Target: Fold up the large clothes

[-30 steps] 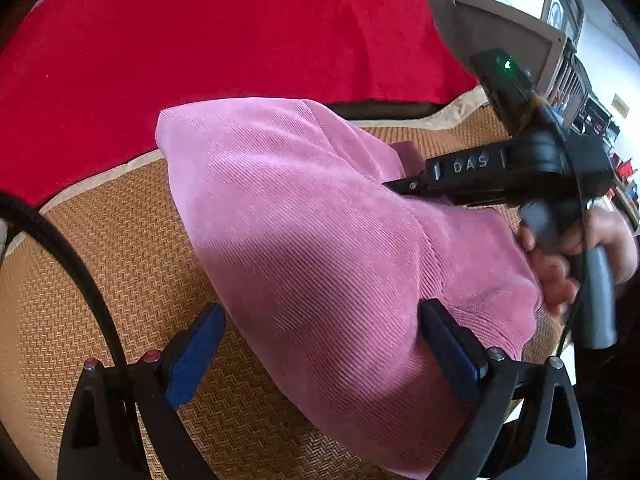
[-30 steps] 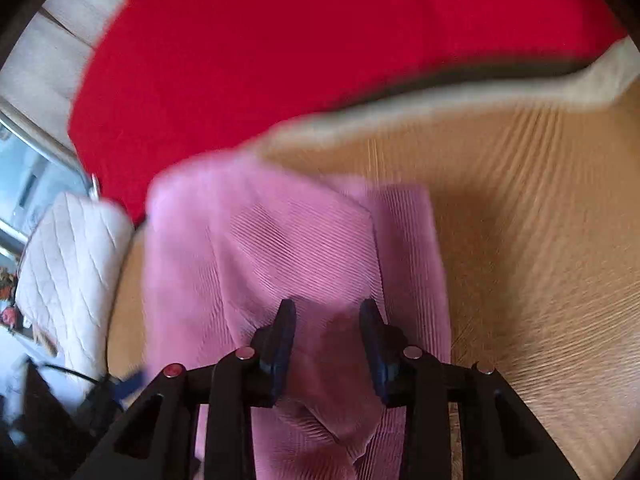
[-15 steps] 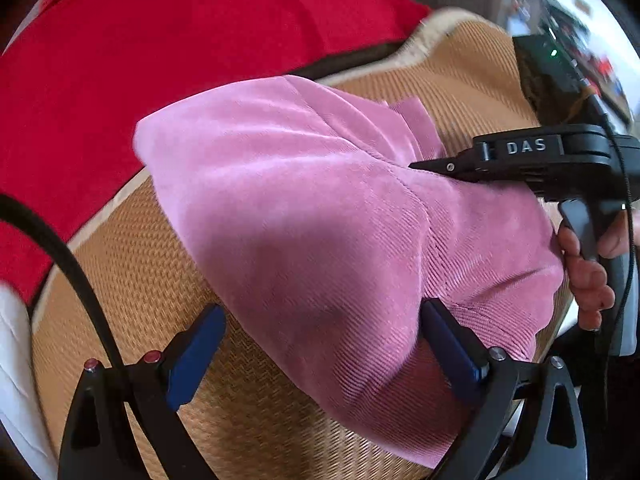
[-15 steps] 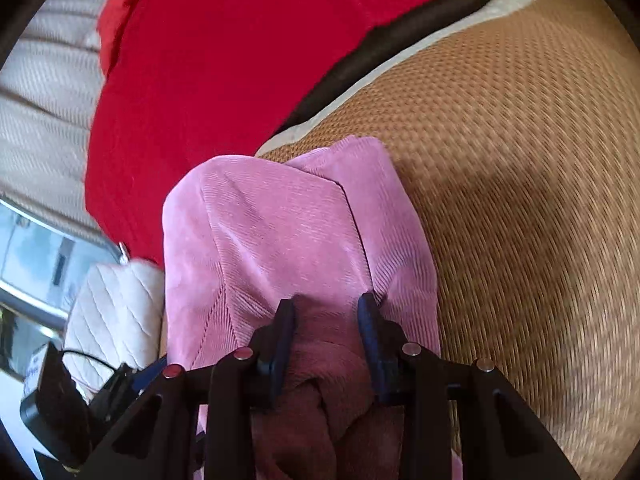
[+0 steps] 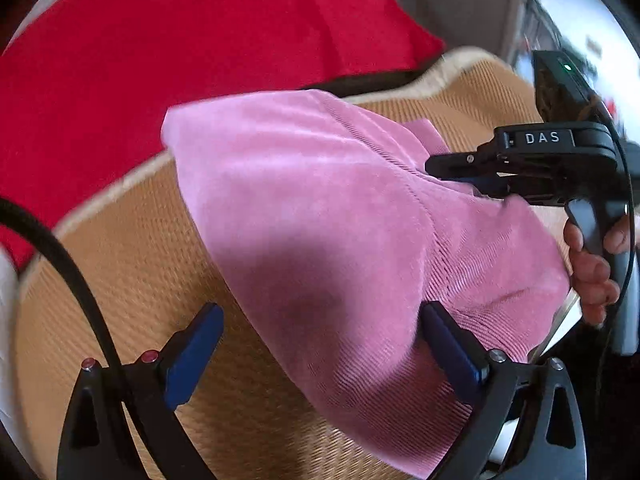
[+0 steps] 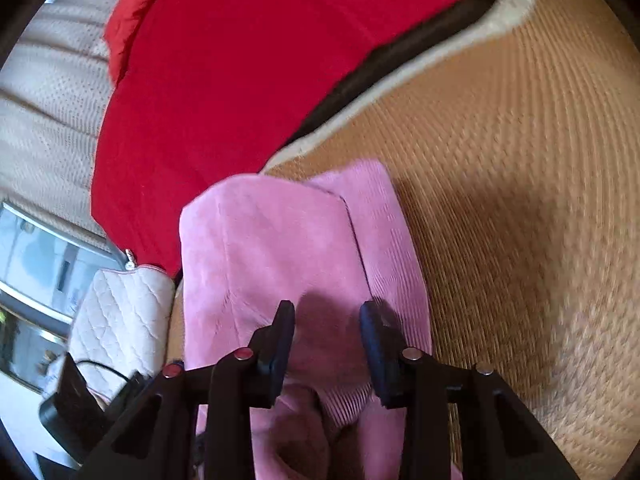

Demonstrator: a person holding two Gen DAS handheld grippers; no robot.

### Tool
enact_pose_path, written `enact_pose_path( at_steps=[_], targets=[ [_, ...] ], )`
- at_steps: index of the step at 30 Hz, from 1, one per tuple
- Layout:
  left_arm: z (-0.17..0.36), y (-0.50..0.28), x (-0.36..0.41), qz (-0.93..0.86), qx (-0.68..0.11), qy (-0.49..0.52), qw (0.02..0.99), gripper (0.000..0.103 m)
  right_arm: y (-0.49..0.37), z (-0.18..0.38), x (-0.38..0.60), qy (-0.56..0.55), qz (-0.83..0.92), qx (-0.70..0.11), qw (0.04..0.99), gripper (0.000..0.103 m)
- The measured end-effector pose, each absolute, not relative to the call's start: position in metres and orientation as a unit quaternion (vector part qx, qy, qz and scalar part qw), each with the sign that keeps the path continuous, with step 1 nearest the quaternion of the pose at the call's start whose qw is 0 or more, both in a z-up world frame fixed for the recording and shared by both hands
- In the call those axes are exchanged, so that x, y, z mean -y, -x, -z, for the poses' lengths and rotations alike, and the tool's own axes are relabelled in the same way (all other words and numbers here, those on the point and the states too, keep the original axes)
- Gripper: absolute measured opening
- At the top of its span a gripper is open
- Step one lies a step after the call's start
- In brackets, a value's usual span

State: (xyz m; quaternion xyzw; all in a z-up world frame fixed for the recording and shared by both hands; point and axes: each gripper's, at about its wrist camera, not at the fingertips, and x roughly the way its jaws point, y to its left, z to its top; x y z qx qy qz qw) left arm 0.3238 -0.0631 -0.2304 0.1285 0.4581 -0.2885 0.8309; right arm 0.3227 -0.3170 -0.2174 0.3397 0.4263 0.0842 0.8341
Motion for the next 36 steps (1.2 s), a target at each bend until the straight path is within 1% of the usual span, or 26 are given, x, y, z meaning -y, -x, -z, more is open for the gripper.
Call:
enact_pose_path(
  at_steps=[2,4,7,8,11,14,16,19,21,24,26,30,33,36],
  targets=[
    [0.232,-0.326,0.06,0.293,-0.467,-0.095,0.829,0.101,-0.329,0.203,0.306,-0.306,-0.095,-0.409,0.855,0.039],
    [0.236,-0.33,0.061,0.301,-0.459,-0.095,0.831,0.102,-0.342,0.197,0.296,-0.28,-0.098,-0.409,0.863,0.039],
    [0.237,-0.332,0.064,0.308,-0.445,-0.097,0.836,0.102,-0.383,0.227,0.285,-0.261,-0.094,-0.467,0.84,0.037],
    [0.237,-0.332,0.066,0.309,-0.445,-0.088,0.836,0.102,-0.39,0.232,0.285,-0.252,-0.098,-0.453,0.849,0.036],
    [0.242,-0.349,0.066,0.324,-0.452,-0.042,0.83,0.103,-0.397,0.231,0.286,-0.246,-0.096,-0.449,0.854,0.036],
    [0.245,-0.361,0.072,0.327,-0.451,-0.038,0.83,0.103,-0.415,0.232,0.273,-0.226,-0.083,-0.437,0.866,0.035],
    [0.245,-0.371,0.077,0.318,-0.448,-0.037,0.835,0.103,-0.421,0.233,0.27,-0.234,-0.075,-0.434,0.867,0.035],
    [0.246,-0.38,0.08,0.328,-0.438,-0.024,0.837,0.103,-0.411,0.241,0.282,-0.268,-0.073,-0.432,0.858,0.035],
    [0.25,-0.38,0.076,0.34,-0.44,-0.008,0.831,0.103,-0.401,0.238,0.283,-0.265,-0.072,-0.426,0.862,0.035],
    [0.252,-0.378,0.076,0.35,-0.435,-0.009,0.829,0.103,-0.392,0.234,0.286,-0.272,-0.077,-0.409,0.867,0.036],
    [0.247,-0.372,0.071,0.351,-0.431,-0.013,0.832,0.103,-0.378,0.225,0.292,-0.283,-0.072,-0.402,0.868,0.036],
    [0.23,-0.351,0.057,0.335,-0.402,-0.04,0.851,0.103,-0.353,0.199,0.3,-0.268,-0.07,-0.38,0.883,0.036],
    [0.219,-0.349,0.049,0.319,-0.386,-0.051,0.864,0.103,-0.334,0.186,0.297,-0.232,-0.079,-0.393,0.886,0.036],
    [0.219,-0.351,0.046,0.302,-0.385,-0.053,0.87,0.103,-0.326,0.198,0.294,-0.234,-0.088,-0.424,0.87,0.037]
  ],
)
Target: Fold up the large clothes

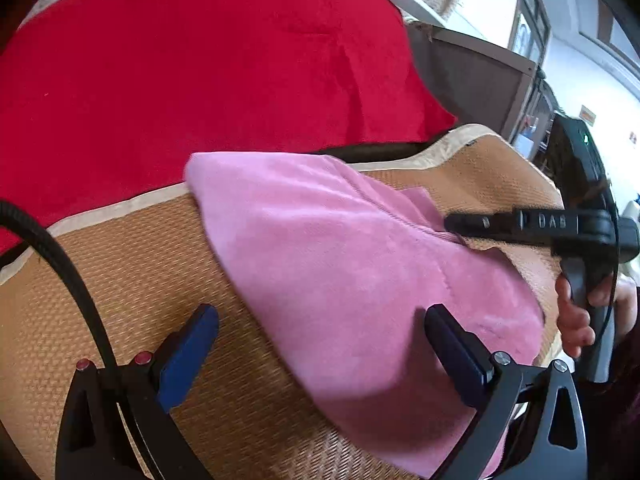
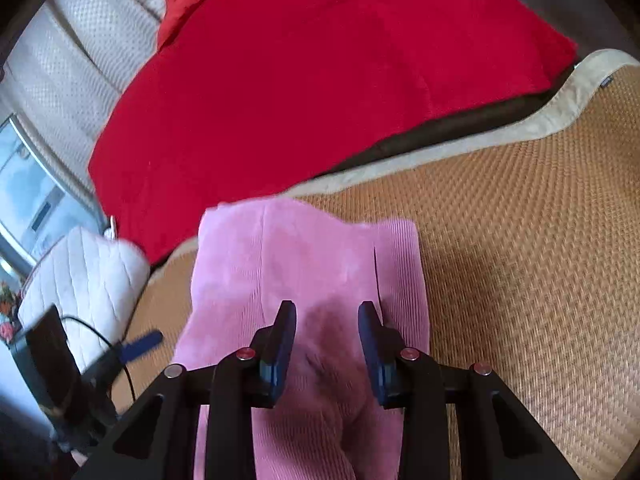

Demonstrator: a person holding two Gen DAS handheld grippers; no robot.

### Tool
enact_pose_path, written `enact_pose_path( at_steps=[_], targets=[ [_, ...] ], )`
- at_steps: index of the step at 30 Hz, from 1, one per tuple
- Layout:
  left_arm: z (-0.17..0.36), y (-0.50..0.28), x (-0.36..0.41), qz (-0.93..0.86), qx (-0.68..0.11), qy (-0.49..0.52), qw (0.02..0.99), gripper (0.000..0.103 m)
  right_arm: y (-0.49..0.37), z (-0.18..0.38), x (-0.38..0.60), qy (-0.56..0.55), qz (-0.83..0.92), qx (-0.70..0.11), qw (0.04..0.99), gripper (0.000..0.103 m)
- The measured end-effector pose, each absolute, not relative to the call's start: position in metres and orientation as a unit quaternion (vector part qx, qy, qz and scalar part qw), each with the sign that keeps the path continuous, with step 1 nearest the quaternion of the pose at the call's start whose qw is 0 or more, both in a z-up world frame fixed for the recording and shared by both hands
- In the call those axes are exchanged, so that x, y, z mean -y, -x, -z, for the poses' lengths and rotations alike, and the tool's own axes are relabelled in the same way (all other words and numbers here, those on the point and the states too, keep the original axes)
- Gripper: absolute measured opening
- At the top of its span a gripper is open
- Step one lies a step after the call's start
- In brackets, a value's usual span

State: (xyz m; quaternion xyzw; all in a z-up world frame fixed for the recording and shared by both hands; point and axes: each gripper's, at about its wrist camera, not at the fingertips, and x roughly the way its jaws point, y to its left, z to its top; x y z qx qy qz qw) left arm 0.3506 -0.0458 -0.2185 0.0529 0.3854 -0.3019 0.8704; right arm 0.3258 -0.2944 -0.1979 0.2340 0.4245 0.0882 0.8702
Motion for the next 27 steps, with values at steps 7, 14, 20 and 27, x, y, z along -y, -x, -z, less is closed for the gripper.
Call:
enact_pose_path(
  at_steps=[7,14,20,27],
  targets=[
    [0.229,-0.354,0.055,0.287,-0.397,-0.07,0.869,0.103,-0.336,0.219,0.293,-0.247,-0.088,-0.446,0.856,0.037],
    [0.217,-0.333,0.058,0.254,-0.355,-0.131,0.89,0.103,-0.344,0.182,0.273,-0.2,-0.094,-0.411,0.885,0.038],
    [0.214,-0.331,0.062,0.246,-0.343,-0.15,0.894,0.103,-0.396,0.188,0.259,-0.179,-0.094,-0.443,0.873,0.038],
    [0.214,-0.329,0.064,0.242,-0.335,-0.159,0.896,0.103,-0.426,0.221,0.256,-0.181,-0.077,-0.471,0.86,0.038]
  ],
)
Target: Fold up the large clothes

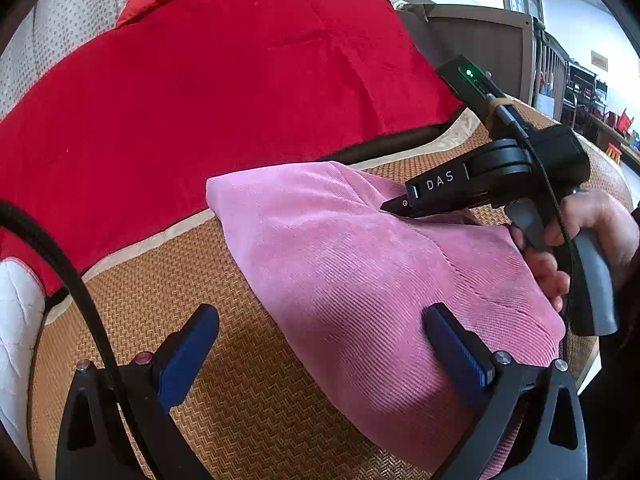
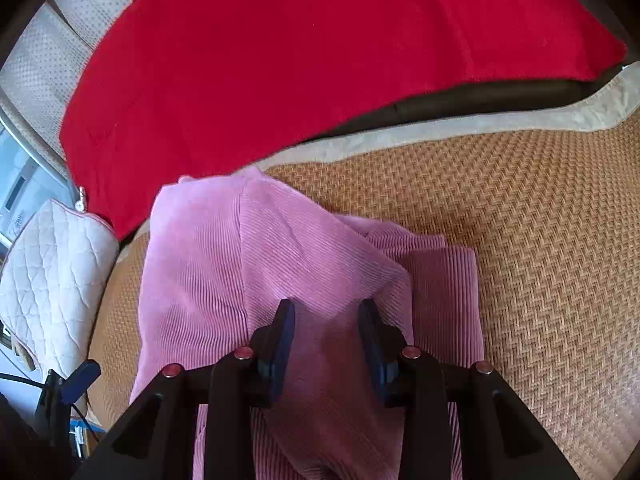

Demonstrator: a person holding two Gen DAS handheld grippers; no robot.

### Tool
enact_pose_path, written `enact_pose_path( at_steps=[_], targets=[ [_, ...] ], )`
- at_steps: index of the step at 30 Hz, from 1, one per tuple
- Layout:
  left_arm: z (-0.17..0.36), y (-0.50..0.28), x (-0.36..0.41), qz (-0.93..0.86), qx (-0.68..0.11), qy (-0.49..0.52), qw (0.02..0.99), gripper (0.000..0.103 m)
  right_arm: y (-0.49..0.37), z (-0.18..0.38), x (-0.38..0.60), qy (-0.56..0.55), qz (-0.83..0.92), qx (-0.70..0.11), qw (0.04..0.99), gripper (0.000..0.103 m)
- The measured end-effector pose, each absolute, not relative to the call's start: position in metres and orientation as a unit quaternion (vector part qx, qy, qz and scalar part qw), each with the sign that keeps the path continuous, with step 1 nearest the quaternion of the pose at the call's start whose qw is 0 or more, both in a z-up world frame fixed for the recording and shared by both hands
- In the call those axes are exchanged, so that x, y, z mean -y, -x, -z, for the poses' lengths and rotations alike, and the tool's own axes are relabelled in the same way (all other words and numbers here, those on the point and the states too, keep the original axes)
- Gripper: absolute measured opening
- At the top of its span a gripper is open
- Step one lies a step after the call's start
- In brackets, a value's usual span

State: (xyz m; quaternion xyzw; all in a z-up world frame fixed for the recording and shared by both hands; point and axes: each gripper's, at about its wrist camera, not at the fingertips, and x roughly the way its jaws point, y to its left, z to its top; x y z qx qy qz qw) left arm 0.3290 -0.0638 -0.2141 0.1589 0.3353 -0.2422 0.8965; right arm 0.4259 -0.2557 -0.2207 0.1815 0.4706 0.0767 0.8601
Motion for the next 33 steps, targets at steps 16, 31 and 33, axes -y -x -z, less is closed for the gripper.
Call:
enact_pose_path(
  at_steps=[16,31,33],
  targets=[
    [0.213,-0.324,0.061,0.23,-0.33,-0.166,0.9,0.103,-0.367,0.182,0.258,-0.178,-0.1,-0.448,0.87,0.039],
    [0.191,-0.317,0.032,0.223,-0.3,-0.146,0.916,0.103,-0.346,0.182,0.277,-0.207,-0.119,-0.448,0.861,0.056],
    [0.2,-0.323,0.033,0.217,-0.317,-0.155,0.91,0.103,-0.348,0.197,0.267,-0.191,-0.117,-0.474,0.851,0.056]
  ],
)
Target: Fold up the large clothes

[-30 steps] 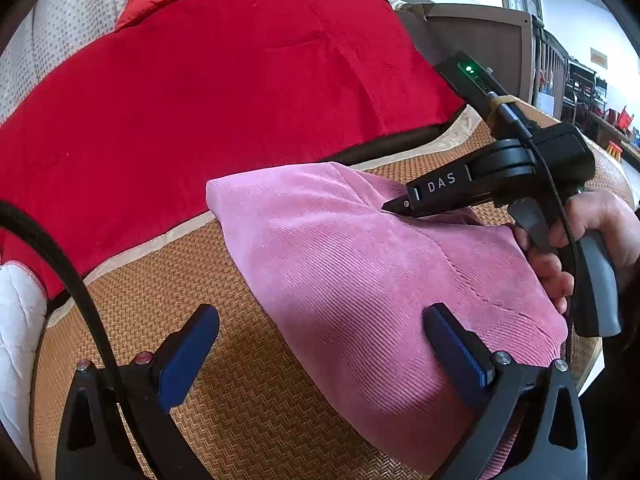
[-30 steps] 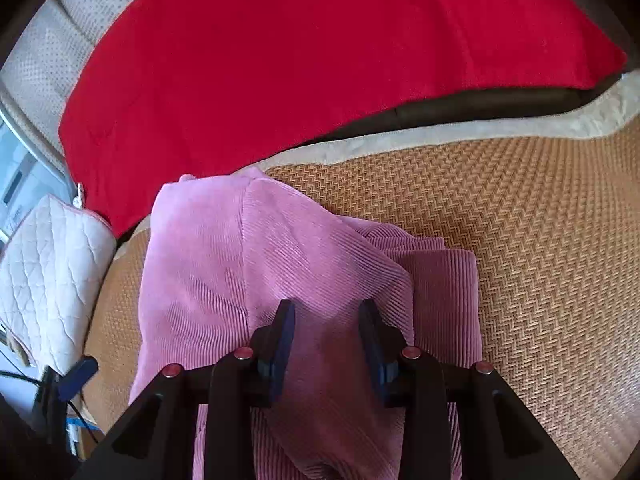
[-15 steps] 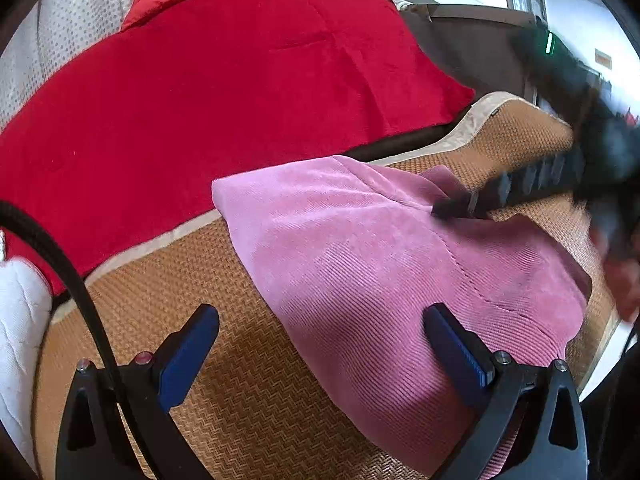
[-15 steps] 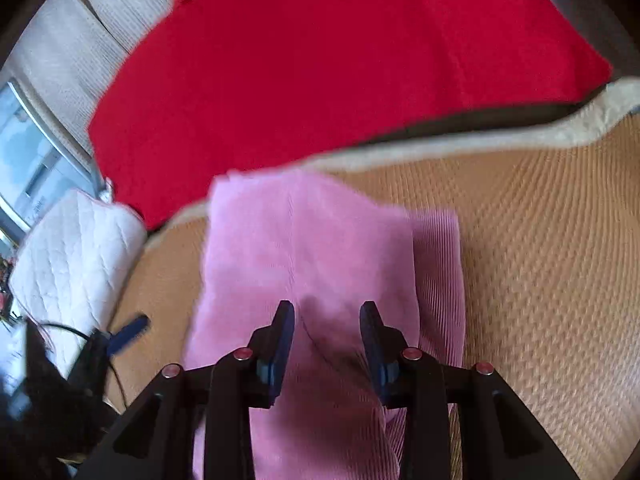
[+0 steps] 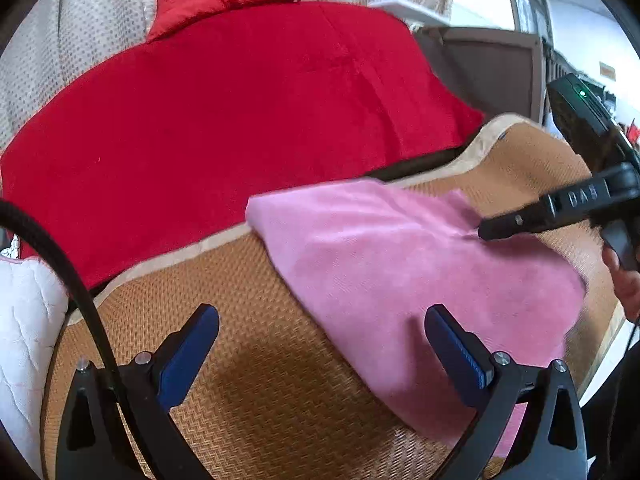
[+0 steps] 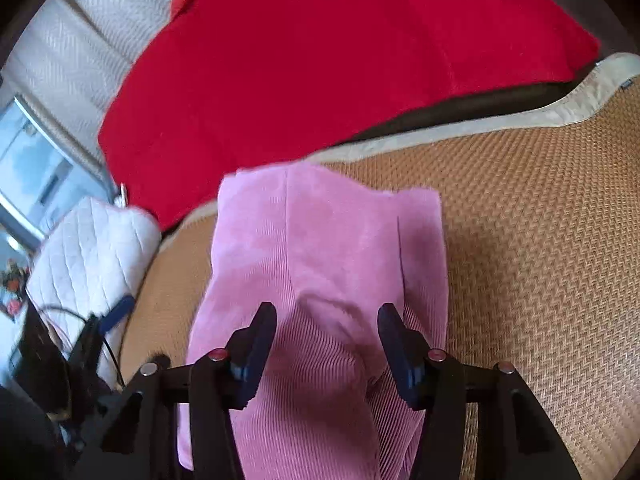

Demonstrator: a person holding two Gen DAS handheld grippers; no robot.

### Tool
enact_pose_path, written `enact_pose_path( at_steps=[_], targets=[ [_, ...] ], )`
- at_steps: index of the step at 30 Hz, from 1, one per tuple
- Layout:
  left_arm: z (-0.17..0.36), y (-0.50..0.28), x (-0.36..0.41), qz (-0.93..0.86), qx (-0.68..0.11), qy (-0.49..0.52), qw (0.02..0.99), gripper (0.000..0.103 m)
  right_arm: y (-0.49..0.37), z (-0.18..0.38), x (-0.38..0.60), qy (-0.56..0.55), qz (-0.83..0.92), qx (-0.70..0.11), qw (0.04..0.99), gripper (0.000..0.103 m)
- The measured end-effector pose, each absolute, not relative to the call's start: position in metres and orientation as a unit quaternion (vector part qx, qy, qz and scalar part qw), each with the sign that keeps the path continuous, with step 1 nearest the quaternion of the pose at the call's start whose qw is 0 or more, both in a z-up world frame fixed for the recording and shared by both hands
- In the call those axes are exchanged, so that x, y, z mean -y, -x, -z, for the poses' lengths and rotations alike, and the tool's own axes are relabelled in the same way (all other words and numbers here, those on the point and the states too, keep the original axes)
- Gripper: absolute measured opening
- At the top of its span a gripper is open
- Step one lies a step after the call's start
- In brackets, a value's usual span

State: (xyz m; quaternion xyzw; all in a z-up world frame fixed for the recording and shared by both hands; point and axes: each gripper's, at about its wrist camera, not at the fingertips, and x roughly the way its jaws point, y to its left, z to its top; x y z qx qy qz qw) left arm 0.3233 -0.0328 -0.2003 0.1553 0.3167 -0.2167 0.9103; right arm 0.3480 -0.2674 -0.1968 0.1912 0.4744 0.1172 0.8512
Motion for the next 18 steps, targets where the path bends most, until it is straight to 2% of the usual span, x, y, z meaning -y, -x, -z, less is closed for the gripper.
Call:
enact_pose_path(
  at_steps=[3,7,12,16,18],
  targets=[
    [0.222,-0.332,0.043,0.214,-0.354,-0.169,0.895,0.103,-0.35,0.215,0.253,-0.171,-0.116,-0.489,0.847,0.056],
    [0.216,-0.33,0.042,0.213,-0.342,-0.164,0.901,0.103,-0.347,0.205,0.264,-0.195,-0.12,-0.488,0.842,0.056],
    [0.216,-0.332,0.043,0.212,-0.337,-0.17,0.901,0.103,-0.324,0.181,0.267,-0.175,-0.123,-0.467,0.858,0.056],
    [0.215,-0.33,0.044,0.212,-0.337,-0.171,0.901,0.103,-0.294,0.176,0.268,-0.168,-0.129,-0.465,0.86,0.039],
    [0.215,-0.329,0.046,0.216,-0.341,-0.17,0.899,0.103,-0.291,0.197,0.262,-0.162,-0.126,-0.492,0.846,0.039]
  ],
)
